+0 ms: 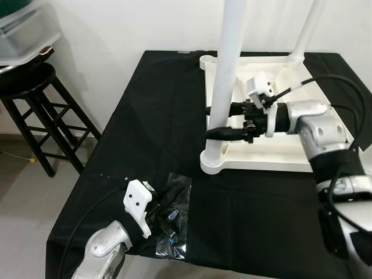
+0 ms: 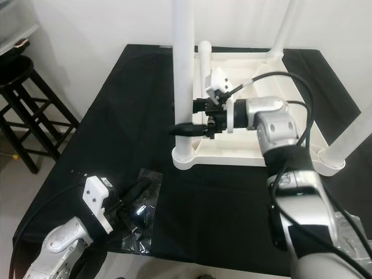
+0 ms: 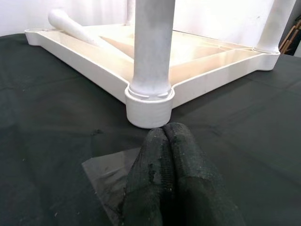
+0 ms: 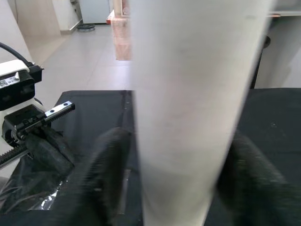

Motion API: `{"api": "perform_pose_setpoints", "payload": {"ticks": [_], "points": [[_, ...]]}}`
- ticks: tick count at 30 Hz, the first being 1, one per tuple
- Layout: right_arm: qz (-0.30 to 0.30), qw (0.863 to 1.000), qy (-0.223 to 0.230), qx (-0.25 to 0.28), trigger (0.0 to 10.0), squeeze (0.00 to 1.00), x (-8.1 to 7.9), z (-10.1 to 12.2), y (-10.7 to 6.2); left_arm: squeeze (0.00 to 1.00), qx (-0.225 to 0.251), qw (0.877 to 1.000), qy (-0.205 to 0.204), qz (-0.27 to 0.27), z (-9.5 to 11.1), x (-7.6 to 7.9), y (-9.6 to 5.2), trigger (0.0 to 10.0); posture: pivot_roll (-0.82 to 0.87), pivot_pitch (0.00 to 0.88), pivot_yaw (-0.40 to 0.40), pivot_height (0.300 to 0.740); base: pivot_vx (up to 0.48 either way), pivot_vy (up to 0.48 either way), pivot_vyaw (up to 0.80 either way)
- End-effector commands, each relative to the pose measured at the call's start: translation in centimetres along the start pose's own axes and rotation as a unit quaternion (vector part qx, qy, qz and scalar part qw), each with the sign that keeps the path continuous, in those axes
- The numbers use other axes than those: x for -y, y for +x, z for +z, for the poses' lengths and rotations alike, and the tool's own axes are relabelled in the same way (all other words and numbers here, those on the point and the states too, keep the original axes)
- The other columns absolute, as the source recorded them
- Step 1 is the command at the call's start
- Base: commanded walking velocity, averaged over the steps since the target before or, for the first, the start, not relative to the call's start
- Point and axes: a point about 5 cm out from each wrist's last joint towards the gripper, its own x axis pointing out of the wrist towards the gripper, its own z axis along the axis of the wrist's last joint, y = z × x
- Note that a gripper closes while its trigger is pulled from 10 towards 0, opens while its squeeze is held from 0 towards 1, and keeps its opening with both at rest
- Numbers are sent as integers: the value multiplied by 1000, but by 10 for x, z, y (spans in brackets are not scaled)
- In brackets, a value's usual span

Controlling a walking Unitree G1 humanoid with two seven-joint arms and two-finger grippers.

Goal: Building children table

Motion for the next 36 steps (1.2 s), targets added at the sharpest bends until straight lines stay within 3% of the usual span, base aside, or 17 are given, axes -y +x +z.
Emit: {"api": "perform_pose_setpoints", "payload": {"ticks": [1,8,13,15,16,17,18,20,21,22,23,27,29,34,36], "points": [[36,999,3,-21,0,0,-4,-8,5,0,-10,1000,3,0,-2,0,-4,10000,85,148,4,740,0,0,0],[55,998,8,-12,0,0,-8,-15,7,0,-10,1000,3,0,-2,0,-4,10000,82,149,10,740,0,0,0],[24,1000,13,-4,0,0,-17,-29,10,0,-9,1000,2,0,-1,0,-5,10000,75,153,7,740,0,0,0],[-31,999,32,-19,0,0,-22,-48,21,0,-9,1000,2,0,-1,0,-5,10000,71,155,1,740,0,0,0],[-164,980,99,-50,0,0,-35,-76,48,0,-9,1000,2,1,-1,1,-5,10000,82,158,-9,740,0,0,0],[-164,980,99,-50,0,0,-35,-76,48,0,-9,1000,2,1,-1,1,-5,10000,82,158,-9,740,0,0,0],[-242,954,161,-74,0,0,-68,-100,73,0,-9,1000,3,2,-1,0,-6,10000,78,159,-7,740,0,0,0],[-242,954,161,-74,0,0,-68,-100,73,0,-9,1000,3,2,-1,0,-6,10000,78,159,-7,740,0,0,0],[-309,928,186,-94,0,0,-95,-110,86,0,-9,1000,4,3,-1,-1,-6,10000,78,154,5,740,0,0,0],[-309,928,186,-94,0,0,-95,-110,86,0,-9,1000,4,3,-1,-1,-6,10000,78,154,5,740,0,0,0],[-349,915,175,-97,0,0,-102,-106,87,0,-10,1000,5,4,-2,-2,-6,10000,58,133,6,740,0,0,0],[-363,917,133,-100,0,0,-90,-97,81,0,-12,1000,3,-2,-4,-3,-3,10000,54,110,-11,740,0,0,0],[-360,918,134,-100,0,0,-88,-95,82,0,-12,1000,3,-3,-5,-3,-2,10000,53,105,-14,740,0,0,0],[-343,923,139,-110,0,0,-97,-97,94,0,-10,1000,8,11,-6,-4,-1,10000,60,100,-13,740,0,0,0],[-355,917,141,-113,235,0,-99,-95,94,0,-10,1000,8,12,-6,-4,-1,10000,60,101,-14,740,0,0,0]]}}
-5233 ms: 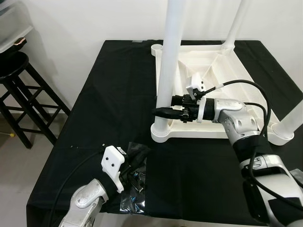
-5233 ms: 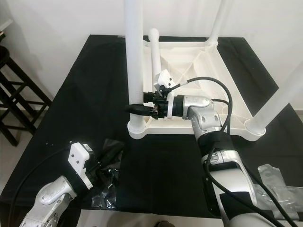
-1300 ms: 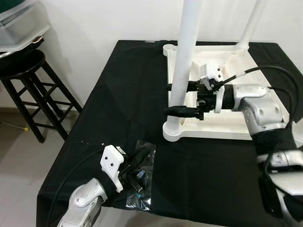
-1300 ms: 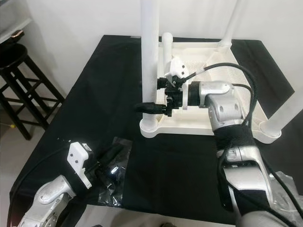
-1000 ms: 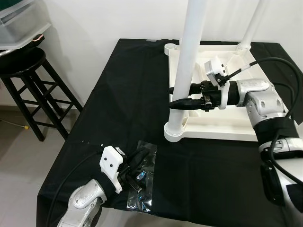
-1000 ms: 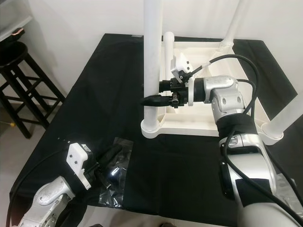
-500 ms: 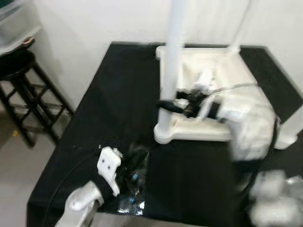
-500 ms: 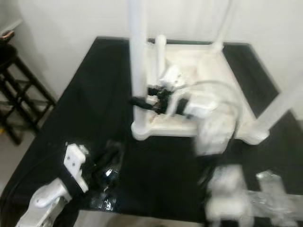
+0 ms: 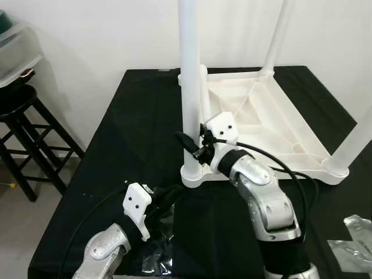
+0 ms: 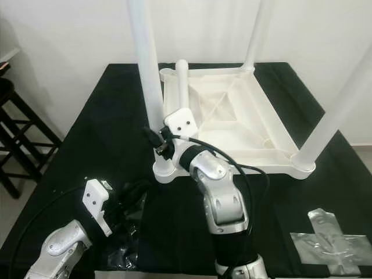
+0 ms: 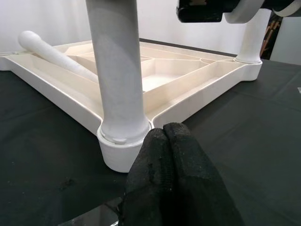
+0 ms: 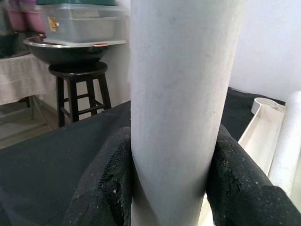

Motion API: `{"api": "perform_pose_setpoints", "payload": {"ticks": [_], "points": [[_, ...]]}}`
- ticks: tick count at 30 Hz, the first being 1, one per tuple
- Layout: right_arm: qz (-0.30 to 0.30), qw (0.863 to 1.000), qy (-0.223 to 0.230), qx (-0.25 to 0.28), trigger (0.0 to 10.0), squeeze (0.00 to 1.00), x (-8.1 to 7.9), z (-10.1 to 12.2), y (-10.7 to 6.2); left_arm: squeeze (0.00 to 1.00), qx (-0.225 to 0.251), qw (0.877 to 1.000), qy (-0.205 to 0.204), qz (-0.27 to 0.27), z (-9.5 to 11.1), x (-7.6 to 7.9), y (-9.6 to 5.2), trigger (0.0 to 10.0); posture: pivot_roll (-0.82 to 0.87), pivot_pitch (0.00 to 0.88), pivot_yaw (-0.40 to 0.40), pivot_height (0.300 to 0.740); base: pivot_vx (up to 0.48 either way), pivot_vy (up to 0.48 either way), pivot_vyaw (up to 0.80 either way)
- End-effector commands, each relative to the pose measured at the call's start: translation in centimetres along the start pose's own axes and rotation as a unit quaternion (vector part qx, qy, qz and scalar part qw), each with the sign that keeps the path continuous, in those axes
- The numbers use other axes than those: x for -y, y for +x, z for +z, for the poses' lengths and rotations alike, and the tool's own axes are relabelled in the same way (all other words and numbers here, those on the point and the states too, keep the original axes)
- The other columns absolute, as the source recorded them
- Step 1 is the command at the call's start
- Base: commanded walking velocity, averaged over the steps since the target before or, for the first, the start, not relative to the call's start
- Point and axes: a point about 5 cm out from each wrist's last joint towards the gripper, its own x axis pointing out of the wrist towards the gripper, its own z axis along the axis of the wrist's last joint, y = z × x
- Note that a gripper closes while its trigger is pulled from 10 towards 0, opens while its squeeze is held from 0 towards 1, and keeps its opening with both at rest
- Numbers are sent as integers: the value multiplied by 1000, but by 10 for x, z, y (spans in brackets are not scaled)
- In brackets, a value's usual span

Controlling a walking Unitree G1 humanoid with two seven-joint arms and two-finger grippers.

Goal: Building children table

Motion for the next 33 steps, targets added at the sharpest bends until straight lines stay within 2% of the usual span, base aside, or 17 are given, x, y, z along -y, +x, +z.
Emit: {"api": "perform_pose_setpoints", "payload": {"ticks": [1,2,3,4,5,8,9,10,11,12,16,24,25,27,28,29,33], "points": [[-9,987,29,-158,235,0,-7,-60,-7,0,-7,1000,3,7,-3,-1,-3,10000,60,101,-14,740,0,0,0],[-23,987,32,-157,10000,0,-5,-57,-8,0,-7,1000,1,5,-3,-1,-3,10000,56,101,-11,740,0,0,0],[-6,990,34,-135,10000,318,-5,-48,-6,0,-7,1000,0,1,-3,0,-3,10000,52,104,-6,740,0,0,0],[-6,990,34,-135,10000,318,-5,-48,-6,0,-7,1000,0,1,-3,0,-3,10000,52,104,-6,740,0,0,0],[23,993,35,-114,10000,1000,-5,-38,-4,0,-7,1000,-2,-1,-3,0,-3,10000,51,107,-2,740,0,0,0],[59,995,28,-81,10000,1000,-3,-27,-1,0,-7,1000,-3,-3,-2,1,-3,10000,49,109,1,740,0,0,0],[108,993,19,-43,10000,1000,4,-14,2,0,-6,1000,-4,-3,-2,2,-3,10000,53,112,-3,740,0,0,0],[132,991,5,-19,10000,824,11,-5,2,0,-5,1000,-4,-2,-2,2,-2,10000,53,112,-3,740,0,0,0],[150,989,-8,-3,10000,306,19,1,3,0,-4,1000,-4,-2,-2,2,-2,10000,54,113,-4,740,0,0,0],[169,986,-11,4,10000,0,24,4,3,0,-4,1000,-4,-2,-2,2,-2,10000,54,113,-4,740,0,0,0],[238,971,-23,4,10000,0,41,5,2,0,0,1000,-4,-1,-1,4,-1,10000,58,117,-10,740,0,0,0],[302,953,-22,-15,10000,0,62,5,6,0,1,1000,-4,0,0,5,-1,10000,65,124,-12,740,0,0,0],[315,949,-20,-11,5373,0,68,7,8,0,1,1000,-4,0,0,6,-1,10000,65,126,-15,740,0,0,0],[320,947,-19,-8,5373,0,71,8,9,0,1,1000,-4,0,0,6,-1,10000,65,126,-15,740,0,0,0],[321,947,-19,-6,1490,0,74,10,11,0,1,1000,-4,0,0,6,-1,10000,63,129,-20,740,0,0,0],[327,945,-23,-5,0,0,76,11,12,0,1,1000,-4,1,0,7,-1,10000,54,132,-25,740,0,0,0],[333,942,-26,-1,0,0,78,13,14,0,1,1000,-4,2,0,7,-1,10000,51,132,-26,740,0,0,0]]}}
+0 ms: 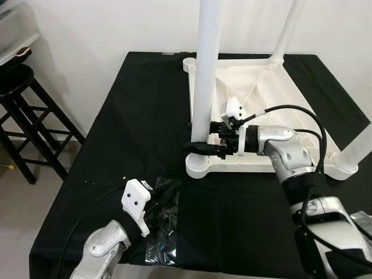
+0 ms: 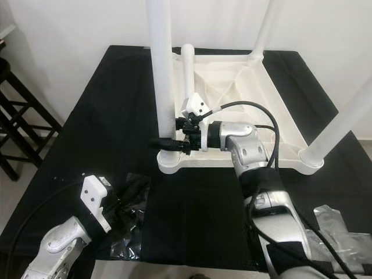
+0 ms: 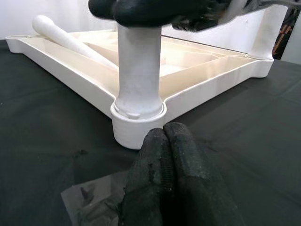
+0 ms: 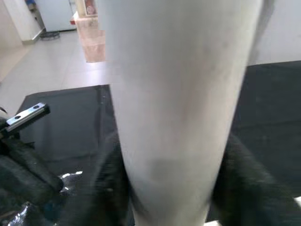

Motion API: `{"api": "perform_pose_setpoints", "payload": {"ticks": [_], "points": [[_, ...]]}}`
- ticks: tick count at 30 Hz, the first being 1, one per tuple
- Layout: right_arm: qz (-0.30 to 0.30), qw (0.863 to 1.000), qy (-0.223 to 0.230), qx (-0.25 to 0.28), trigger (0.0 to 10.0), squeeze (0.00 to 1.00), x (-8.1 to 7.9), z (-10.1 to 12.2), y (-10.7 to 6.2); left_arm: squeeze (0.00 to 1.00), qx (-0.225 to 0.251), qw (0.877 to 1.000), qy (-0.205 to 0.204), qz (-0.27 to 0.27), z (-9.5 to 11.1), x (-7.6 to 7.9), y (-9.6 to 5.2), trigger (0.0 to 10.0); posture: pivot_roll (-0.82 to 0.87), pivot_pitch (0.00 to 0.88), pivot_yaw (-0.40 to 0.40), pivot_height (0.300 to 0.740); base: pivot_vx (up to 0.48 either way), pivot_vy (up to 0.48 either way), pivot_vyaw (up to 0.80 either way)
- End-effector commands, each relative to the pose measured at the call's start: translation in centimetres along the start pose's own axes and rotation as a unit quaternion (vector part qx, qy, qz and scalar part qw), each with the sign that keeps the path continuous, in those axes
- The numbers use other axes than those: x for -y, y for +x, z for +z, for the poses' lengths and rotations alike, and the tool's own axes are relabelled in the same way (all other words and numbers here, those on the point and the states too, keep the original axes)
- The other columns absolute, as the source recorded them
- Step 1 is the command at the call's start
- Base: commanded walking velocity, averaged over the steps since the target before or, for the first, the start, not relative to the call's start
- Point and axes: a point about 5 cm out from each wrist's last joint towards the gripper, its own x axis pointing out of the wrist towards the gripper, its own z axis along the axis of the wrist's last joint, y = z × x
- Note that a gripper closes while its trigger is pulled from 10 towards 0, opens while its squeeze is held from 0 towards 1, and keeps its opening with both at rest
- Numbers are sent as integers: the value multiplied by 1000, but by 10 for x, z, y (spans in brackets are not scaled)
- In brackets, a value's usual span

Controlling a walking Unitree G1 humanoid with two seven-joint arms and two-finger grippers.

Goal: Building children table

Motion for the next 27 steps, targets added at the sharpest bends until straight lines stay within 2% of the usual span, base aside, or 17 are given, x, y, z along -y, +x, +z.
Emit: {"api": "perform_pose_setpoints", "payload": {"ticks": [1,8,11,13,14,15,16,17,18,19,20,21,22,24,25,26,27], "points": [[13,1000,-8,14,0,0,0,4,0,0,-5,1000,-2,-2,-2,4,-1,10000,51,132,-26,740,0,0,0],[18,1000,-12,15,0,0,-4,-3,-4,0,-5,1000,-2,-3,-1,3,-1,10000,45,139,-15,740,0,0,0],[-2,1000,-15,12,0,0,-7,-10,-8,0,-6,1000,-3,-4,-1,3,-2,10000,45,142,-14,740,0,0,0],[-42,999,-18,1,0,0,-10,-18,-11,0,-6,1000,-3,-4,0,3,-2,10000,47,148,-15,740,0,0,0],[-130,991,-2,-14,0,0,-12,-29,-6,0,-7,1000,-2,-3,0,2,-3,10000,39,151,-12,740,0,0,0],[-307,951,32,-26,0,0,-14,-45,3,0,-7,1000,-2,-3,0,1,-4,10000,36,154,-7,740,0,0,0],[-307,951,32,-26,0,0,-14,-45,3,0,-7,1000,-2,-3,0,1,-4,10000,36,154,-7,740,0,0,0],[-461,879,116,-46,0,0,-36,-69,11,0,-7,1000,-2,-3,1,-1,-5,10000,37,159,-1,740,0,0,0],[-461,879,116,-46,0,0,-36,-69,11,0,-7,1000,-2,-3,1,-1,-5,10000,37,159,-1,740,0,0,0],[-431,890,140,-46,0,0,-61,-74,30,0,-8,1000,-1,-3,1,-1,-5,10000,39,156,7,740,0,0,0],[-383,919,89,-36,0,0,-74,-63,43,0,-9,1000,-1,-3,0,-2,-5,10000,37,155,9,740,0,0,0],[-383,919,89,-36,0,0,-74,-63,43,0,-9,1000,-1,-3,0,-2,-5,10000,37,155,9,740,0,0,0],[-345,936,72,0,0,0,-79,-51,51,0,-10,1000,-1,-3,0,-3,-5,10000,29,152,15,740,0,0,0],[-327,943,55,23,0,0,-78,-42,54,0,-10,1000,-1,-3,0,-3,-6,10000,22,148,19,740,0,0,0],[-335,940,67,17,0,0,-72,-46,51,0,-11,1000,-2,-6,-1,-3,-5,10000,29,142,5,740,0,0,0],[-344,935,86,0,2902,0,-69,-54,50,0,-11,1000,-3,-8,-1,-3,-4,10000,40,135,-7,740,0,0,0],[-344,935,86,0,2902,0,-69,-54,50,0,-11,1000,-3,-8,-1,-3,-4,10000,40,135,-7,740,0,0,0]]}}
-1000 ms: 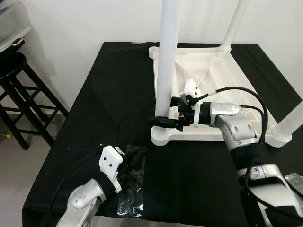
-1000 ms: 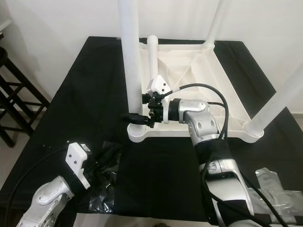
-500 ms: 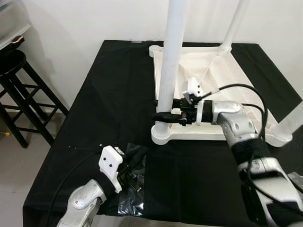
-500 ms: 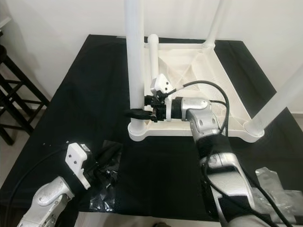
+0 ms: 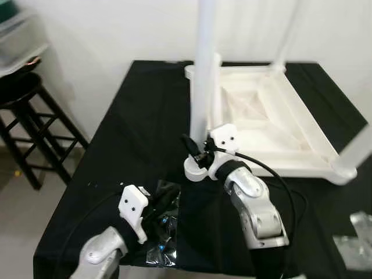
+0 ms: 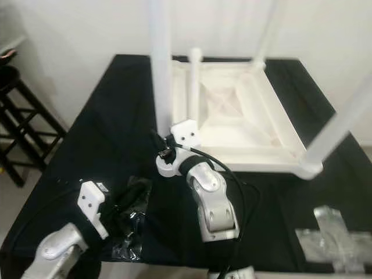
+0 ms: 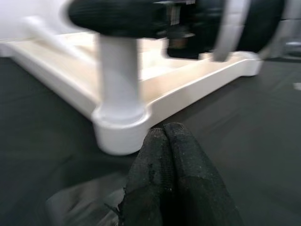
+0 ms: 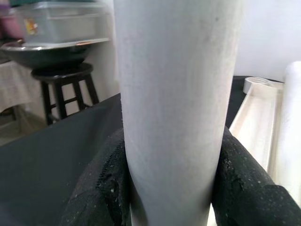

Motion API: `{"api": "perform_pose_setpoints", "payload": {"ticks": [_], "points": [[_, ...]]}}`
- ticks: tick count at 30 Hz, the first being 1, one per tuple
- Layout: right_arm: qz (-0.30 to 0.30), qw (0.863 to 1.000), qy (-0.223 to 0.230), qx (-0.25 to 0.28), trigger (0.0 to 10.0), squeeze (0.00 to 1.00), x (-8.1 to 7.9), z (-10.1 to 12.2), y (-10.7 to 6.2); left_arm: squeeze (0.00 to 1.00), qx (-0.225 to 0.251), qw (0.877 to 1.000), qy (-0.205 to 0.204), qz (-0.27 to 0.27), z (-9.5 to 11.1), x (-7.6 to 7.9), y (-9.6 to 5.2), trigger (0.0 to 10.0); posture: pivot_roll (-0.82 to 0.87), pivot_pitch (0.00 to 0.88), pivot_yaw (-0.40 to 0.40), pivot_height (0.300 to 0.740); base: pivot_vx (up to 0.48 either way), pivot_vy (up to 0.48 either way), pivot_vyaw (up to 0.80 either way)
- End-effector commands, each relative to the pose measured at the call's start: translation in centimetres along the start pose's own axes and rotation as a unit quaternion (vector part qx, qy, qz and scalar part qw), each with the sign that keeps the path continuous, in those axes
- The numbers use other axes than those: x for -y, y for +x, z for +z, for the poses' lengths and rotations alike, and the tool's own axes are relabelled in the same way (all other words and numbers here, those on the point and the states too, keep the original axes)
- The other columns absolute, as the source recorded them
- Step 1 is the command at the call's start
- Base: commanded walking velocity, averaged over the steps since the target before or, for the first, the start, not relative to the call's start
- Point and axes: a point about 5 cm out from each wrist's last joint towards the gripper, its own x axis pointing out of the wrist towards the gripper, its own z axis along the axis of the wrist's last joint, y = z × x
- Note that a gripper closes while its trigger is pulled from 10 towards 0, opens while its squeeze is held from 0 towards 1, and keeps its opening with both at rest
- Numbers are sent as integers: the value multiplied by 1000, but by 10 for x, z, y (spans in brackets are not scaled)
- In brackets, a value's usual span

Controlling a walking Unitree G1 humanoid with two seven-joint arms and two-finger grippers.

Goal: Building children table

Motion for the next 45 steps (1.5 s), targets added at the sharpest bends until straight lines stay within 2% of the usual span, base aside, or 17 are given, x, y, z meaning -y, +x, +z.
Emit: {"api": "perform_pose_setpoints", "payload": {"ticks": [1,2,3,7,13,19,21,23,28,29,30,32,34,39,41,42,45], "points": [[4,996,42,-81,10000,0,-1,-35,-4,0,-12,1000,-4,4,-5,-1,-3,10000,37,134,0,740,0,0,0],[-1,995,54,-81,10000,451,-3,-35,-4,0,-12,1000,-2,9,-5,-2,-3,10000,37,134,0,740,0,0,0],[9,995,71,-72,10000,1000,-6,-32,-4,0,-12,1000,-1,13,-5,-2,-3,10000,37,134,0,740,0,0,0],[27,994,93,-48,10000,1000,-16,-19,-8,0,-15,1000,-1,14,-5,-3,-2,10000,32,122,6,740,0,0,0],[29,995,95,-23,10000,1000,-10,-11,-14,0,-27,999,-12,18,-6,-5,-2,10000,16,116,13,740,0,0,0],[-9,996,83,-38,10000,1000,3,-27,-40,0,1,985,-113,133,5,-28,1,10000,7,110,10,740,0,0,0],[-11,996,84,-40,10000,1000,3,-27,-44,0,4,980,-127,152,6,-32,1,10000,7,110,10,740,0,0,0],[-6,995,90,-40,10000,1000,4,-24,-50,0,21,962,-168,215,11,-46,1,10000,-5,97,14,740,0,0,0],[-5,995,90,-40,10000,1000,5,-24,-51,0,28,956,-177,234,13,-50,1,10000,-5,97,14,740,0,0,0],[-6,995,91,-41,10000,396,6,-25,-53,0,39,950,-192,243,15,-52,1,10000,-4,96,14,740,0,0,0],[-5,995,85,-42,10000,0,6,-26,-58,0,25,948,-170,269,14,-56,-1,10000,-5,95,15,740,0,0,0],[-2,996,81,-40,10000,0,6,-26,-62,0,36,946,-149,286,15,-59,-2,10000,-5,96,16,740,0,0,0],[-4,996,76,-38,10000,0,6,-26,-66,0,13,946,-162,281,9,-57,-2,10000,-4,97,17,740,0,0,0],[-20,998,44,-34,10000,0,7,-27,-80,0,-20,957,-145,251,2,-42,-2,10000,2,101,23,740,0,0,0],[-24,998,44,-35,10000,0,6,-27,-85,0,-31,963,-127,238,0,-39,-3,10000,2,102,23,740,0,0,0],[-23,998,43,-36,10000,0,6,-27,-86,0,-39,968,-99,226,1,-36,-3,10000,2,102,23,740,0,0,0],[-21,998,42,-36,10000,0,6,-27,-87,0,-46,972,-78,215,1,-34,-2,10000,0,106,20,740,0,0,0]]}}
